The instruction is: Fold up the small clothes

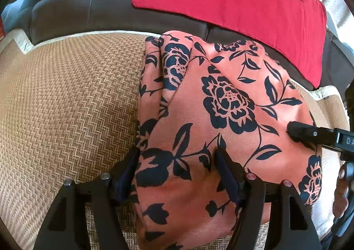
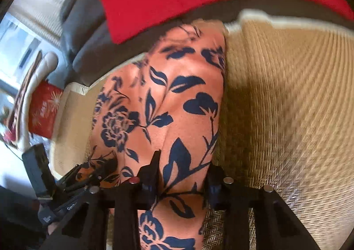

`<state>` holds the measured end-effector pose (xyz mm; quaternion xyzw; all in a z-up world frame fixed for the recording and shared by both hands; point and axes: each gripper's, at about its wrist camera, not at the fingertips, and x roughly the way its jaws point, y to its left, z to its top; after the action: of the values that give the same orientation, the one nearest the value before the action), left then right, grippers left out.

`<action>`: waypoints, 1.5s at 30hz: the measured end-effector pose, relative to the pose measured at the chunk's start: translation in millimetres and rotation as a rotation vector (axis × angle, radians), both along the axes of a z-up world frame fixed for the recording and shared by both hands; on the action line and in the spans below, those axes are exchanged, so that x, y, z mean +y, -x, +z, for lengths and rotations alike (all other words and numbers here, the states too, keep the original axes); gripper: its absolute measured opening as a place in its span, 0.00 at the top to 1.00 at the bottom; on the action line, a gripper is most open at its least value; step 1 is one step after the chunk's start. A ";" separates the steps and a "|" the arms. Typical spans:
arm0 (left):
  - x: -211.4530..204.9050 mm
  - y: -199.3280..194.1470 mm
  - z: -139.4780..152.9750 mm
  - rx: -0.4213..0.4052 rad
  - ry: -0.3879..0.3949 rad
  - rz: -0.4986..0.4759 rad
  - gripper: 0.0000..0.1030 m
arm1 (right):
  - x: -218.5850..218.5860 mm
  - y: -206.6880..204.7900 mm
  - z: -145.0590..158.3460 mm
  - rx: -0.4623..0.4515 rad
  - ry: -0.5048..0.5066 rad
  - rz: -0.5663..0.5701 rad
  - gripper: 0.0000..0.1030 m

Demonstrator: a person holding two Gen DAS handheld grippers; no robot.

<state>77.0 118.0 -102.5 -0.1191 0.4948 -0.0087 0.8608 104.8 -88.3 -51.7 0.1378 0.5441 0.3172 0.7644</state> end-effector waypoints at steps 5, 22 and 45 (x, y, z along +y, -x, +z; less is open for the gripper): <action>19.4 14.9 30.8 -0.043 0.125 0.025 0.26 | -14.0 -23.6 -25.0 0.094 -0.048 -0.023 0.44; -13.3 -12.5 15.5 -0.098 0.172 -0.043 0.16 | -68.0 -52.8 17.7 -0.024 0.001 -0.100 0.63; -118.6 -99.5 -18.3 0.068 0.155 -0.143 0.33 | -154.6 -80.8 -28.7 0.046 0.069 -0.296 0.31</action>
<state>176.6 -0.6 -120.8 -0.1499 0.5286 -0.1040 0.8290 185.6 -242.9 -80.4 0.1974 0.5458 0.1786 0.7945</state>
